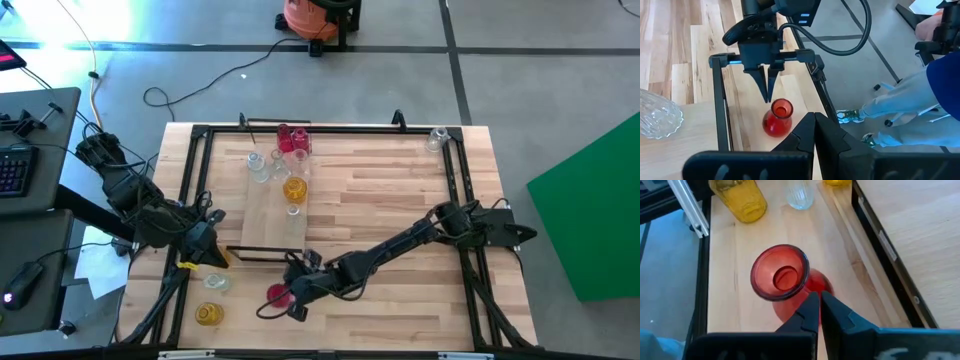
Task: Sort vases onto shelf
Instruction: Put the red vase on the shelf aligned with the other red vase
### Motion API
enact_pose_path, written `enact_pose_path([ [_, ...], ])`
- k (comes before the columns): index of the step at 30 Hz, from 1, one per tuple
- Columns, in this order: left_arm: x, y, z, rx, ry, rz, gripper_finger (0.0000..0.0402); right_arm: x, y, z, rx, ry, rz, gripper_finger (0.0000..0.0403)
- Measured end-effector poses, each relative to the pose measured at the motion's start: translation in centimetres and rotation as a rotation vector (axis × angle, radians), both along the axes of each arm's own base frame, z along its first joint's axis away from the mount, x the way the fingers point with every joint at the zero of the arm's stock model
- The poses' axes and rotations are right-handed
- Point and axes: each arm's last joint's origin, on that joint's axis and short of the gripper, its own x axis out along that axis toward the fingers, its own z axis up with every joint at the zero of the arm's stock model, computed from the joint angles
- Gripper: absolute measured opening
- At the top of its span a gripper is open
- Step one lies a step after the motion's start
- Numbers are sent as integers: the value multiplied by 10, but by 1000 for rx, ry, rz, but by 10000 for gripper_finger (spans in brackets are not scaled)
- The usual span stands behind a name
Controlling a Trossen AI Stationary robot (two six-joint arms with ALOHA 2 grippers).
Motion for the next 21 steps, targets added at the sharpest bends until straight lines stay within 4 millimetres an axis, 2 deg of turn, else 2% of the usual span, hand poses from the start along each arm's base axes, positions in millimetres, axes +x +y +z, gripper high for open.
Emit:
enact_pose_path([
  [15,1,-1,1,-11,-4,4,0,-10,25,1,52,-7,26,0],
  [21,1,-1,2,-20,-20,1,0,-9,23,2,16,-47,-56,0],
])
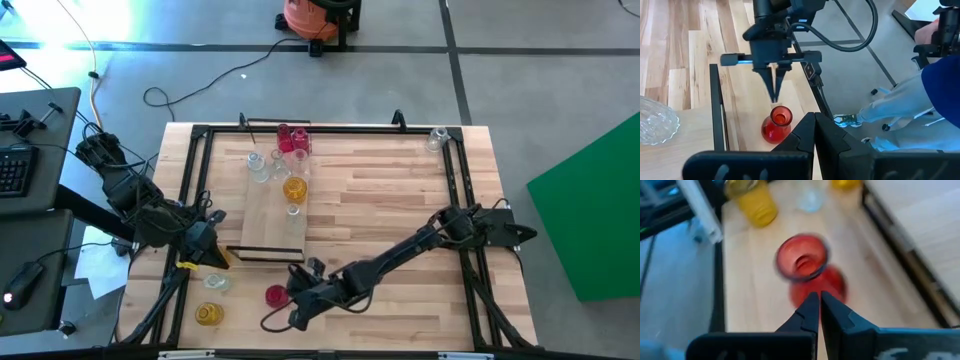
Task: Sort vases onto shelf
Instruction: Put the red vase on the shelf aligned with the other red vase
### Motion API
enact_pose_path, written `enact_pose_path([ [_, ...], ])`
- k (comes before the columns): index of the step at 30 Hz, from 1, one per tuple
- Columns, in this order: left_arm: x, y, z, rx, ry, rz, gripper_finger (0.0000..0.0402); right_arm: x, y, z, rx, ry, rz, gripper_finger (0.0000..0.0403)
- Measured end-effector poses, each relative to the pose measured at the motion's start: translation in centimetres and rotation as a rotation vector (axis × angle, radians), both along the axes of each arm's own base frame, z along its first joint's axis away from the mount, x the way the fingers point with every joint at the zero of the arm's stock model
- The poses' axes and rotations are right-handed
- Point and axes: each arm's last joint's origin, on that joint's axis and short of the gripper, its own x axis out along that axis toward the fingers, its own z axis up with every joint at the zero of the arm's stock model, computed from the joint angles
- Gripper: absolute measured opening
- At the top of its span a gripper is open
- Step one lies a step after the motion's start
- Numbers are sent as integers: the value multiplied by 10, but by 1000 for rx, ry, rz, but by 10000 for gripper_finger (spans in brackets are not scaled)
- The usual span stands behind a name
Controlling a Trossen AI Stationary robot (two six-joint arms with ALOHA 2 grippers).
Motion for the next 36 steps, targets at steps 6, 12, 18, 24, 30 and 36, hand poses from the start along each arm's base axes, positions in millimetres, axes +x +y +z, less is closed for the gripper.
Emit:
enact_pose_path([
  [6,0,0,0,-4,2,3,0,7,-13,2,-12,-50,-111,0],
  [12,0,0,0,-6,4,5,0,9,-19,3,-1,-78,-218,0],
  [18,0,0,0,-5,4,4,0,6,-16,3,7,-109,-312,0],
  [24,0,0,0,-5,3,4,0,2,-14,2,5,-126,-411,0],
  [30,0,0,0,-4,3,4,0,1,-16,2,-13,-154,-467,0],
  [36,0,0,0,-4,3,3,0,2,-19,3,-8,-174,-511,0],
])
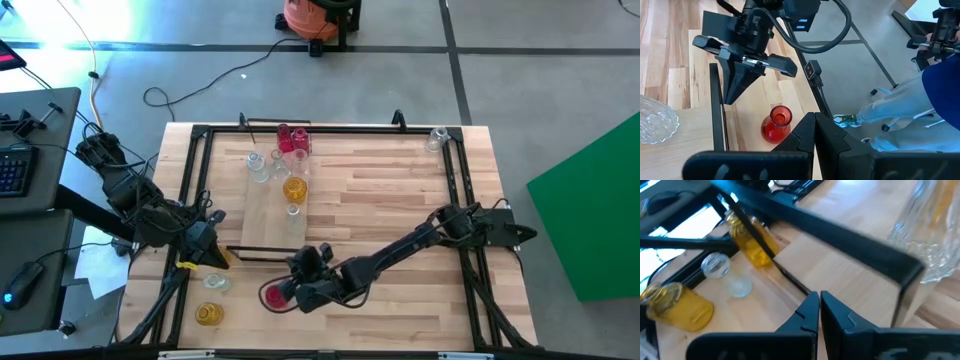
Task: Sort vases onto shelf
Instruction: Put the red vase on the shelf aligned with the other red vase
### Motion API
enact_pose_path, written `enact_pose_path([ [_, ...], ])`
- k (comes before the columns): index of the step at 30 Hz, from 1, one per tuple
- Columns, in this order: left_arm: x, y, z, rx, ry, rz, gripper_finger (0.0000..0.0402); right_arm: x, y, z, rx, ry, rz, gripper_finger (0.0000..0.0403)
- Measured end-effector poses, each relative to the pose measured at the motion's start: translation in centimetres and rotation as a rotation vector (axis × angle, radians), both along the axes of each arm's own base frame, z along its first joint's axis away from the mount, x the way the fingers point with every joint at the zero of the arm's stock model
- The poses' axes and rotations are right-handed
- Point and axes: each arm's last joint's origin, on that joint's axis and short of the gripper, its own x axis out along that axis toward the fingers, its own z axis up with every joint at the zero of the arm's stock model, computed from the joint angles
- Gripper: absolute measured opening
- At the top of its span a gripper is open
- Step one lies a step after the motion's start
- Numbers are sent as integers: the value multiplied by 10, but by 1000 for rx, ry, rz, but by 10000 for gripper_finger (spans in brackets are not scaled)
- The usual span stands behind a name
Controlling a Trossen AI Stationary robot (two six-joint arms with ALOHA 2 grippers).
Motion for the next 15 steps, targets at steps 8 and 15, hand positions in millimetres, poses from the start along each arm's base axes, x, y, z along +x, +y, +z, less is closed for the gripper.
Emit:
enact_pose_path([
  [8,0,0,0,0,0,0,0,-1,-1,0,-3,-7,-31,0],
  [15,0,0,0,0,0,0,0,-4,-2,-4,11,20,-56,0],
])
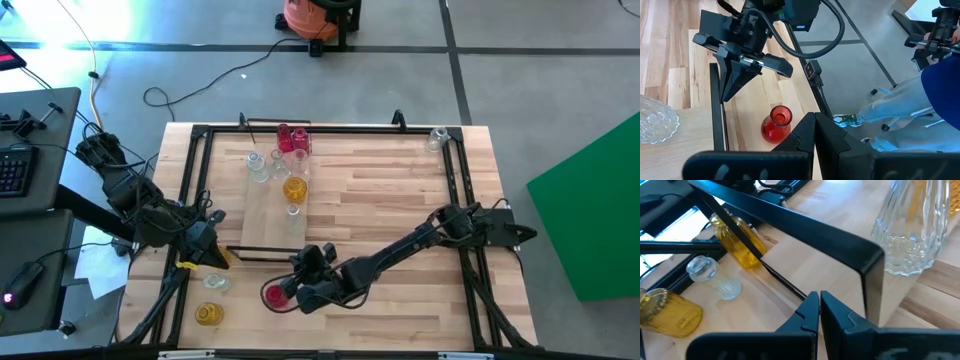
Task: Sort vases onto shelf
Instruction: Put the red vase on the shelf aligned with the other red vase
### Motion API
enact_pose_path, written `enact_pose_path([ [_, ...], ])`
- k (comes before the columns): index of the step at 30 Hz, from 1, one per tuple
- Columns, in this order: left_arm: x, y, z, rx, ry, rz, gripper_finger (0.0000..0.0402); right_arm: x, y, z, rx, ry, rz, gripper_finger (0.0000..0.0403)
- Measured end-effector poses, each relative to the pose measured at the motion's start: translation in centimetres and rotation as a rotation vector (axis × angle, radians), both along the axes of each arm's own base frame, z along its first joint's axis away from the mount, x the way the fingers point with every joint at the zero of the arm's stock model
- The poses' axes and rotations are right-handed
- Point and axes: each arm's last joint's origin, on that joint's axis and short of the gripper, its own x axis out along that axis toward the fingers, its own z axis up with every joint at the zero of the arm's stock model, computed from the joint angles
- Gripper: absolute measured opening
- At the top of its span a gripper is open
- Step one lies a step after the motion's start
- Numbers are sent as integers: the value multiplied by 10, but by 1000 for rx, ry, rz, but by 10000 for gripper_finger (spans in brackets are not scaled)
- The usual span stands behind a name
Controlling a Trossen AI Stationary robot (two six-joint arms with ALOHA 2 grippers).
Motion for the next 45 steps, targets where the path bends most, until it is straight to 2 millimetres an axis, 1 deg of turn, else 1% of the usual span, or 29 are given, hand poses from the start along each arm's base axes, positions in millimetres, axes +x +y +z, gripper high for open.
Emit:
enact_pose_path([
  [16,0,0,0,0,0,0,0,-8,0,-6,6,44,-54,0],
  [24,0,0,0,0,0,0,0,-16,3,-9,1,65,-99,0],
  [28,0,0,0,0,0,0,0,-18,8,-9,4,68,-87,0],
  [32,0,0,0,7,-4,-5,0,-14,14,-7,34,68,6,0],
  [36,0,0,0,4,-2,-3,0,-18,16,-8,32,71,-18,0],
  [39,-1,-1,0,-43,32,-20,0,-20,22,-9,83,99,27,0],
  [42,-3,-8,-2,-99,95,-75,0,-27,32,-12,124,160,97,0],
  [45,-1,-21,-8,-90,143,-113,0,-38,42,-14,136,212,110,0],
])
